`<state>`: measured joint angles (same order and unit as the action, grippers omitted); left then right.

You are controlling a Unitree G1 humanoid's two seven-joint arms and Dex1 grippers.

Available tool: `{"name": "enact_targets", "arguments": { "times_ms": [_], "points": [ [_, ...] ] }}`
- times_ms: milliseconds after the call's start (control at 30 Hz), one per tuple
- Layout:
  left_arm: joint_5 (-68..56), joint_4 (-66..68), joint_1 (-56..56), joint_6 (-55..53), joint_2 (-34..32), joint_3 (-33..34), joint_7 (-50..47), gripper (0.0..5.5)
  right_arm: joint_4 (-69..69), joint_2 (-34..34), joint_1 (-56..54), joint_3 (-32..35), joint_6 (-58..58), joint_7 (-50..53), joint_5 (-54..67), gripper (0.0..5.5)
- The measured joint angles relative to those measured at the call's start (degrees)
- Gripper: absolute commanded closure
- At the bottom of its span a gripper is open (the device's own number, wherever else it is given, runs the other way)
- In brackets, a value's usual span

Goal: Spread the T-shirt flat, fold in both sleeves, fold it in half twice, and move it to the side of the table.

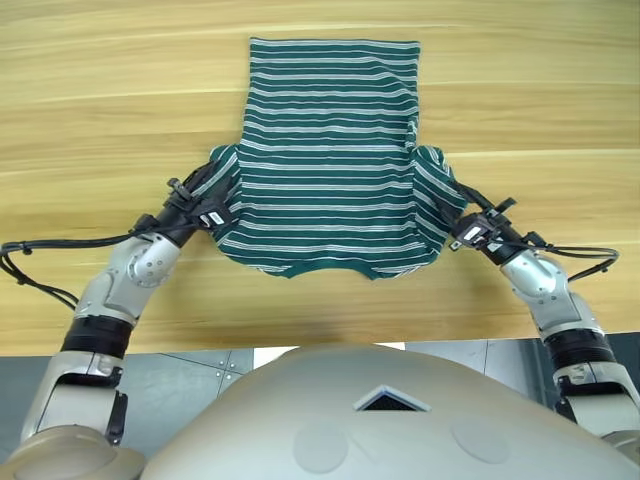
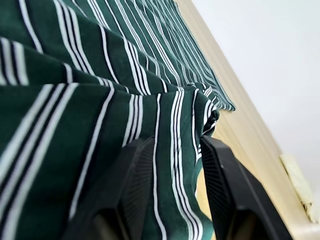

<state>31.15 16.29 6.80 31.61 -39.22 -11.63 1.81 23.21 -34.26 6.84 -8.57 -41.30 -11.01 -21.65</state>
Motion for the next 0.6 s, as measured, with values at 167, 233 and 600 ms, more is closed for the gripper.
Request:
{"name": "enact_targets", "arguments": {
  "times_ms": [167,233,600],
  "points": [
    [0.17,-4.52,3.13,-3.33,1.27,1.76,-2.3,3.89,-0.11,-0.02,-0.45,-0.49,0.0,0.96,-0.9,3.82],
    [0.16,-5.69,4.22,-4.79,1.56,3.45,-2.99,3.89,-0.22,-0.04,-0.43,-0.46,-0.03,1.15,-0.9,3.82],
    [-0.04,-7.67,6.03,-6.6,1.86,9.81,-6.22,3.89,-1.77,-1.05,1.97,2.32,-2.69,1.45,3.62,3.82]
  ]
}}
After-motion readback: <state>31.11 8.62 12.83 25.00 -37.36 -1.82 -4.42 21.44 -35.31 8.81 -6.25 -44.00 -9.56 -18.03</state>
